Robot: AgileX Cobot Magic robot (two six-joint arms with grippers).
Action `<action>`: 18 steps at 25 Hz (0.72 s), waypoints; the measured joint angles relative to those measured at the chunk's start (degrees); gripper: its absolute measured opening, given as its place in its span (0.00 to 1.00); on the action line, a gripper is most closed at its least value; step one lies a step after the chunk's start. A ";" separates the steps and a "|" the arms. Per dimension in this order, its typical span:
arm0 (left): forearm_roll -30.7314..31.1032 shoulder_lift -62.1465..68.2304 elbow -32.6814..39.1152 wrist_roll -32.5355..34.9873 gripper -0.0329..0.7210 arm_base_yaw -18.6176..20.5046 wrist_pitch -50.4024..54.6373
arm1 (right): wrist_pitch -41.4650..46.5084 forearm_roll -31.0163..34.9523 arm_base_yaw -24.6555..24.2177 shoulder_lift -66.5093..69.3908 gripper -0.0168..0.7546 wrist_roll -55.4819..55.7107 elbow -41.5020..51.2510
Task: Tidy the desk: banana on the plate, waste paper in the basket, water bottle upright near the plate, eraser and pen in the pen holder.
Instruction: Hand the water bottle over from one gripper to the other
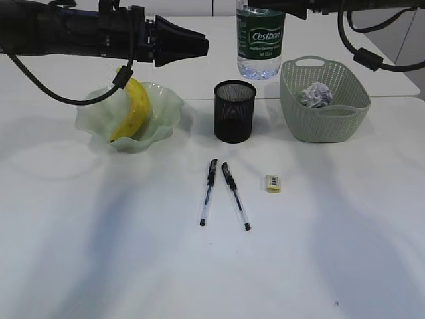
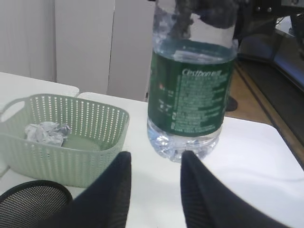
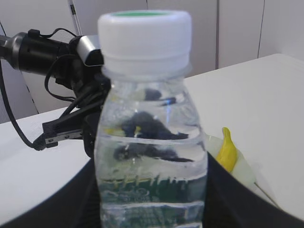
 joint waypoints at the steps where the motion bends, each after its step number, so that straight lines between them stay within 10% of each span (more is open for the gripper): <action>1: 0.00 -0.27 0.00 0.00 0.36 0.00 0.00 | 0.00 0.00 0.00 0.00 0.48 -0.10 0.00; 18: -3.54 -2.33 0.00 -1.22 0.36 0.10 0.00 | 0.00 4.78 0.21 0.00 0.48 3.16 0.00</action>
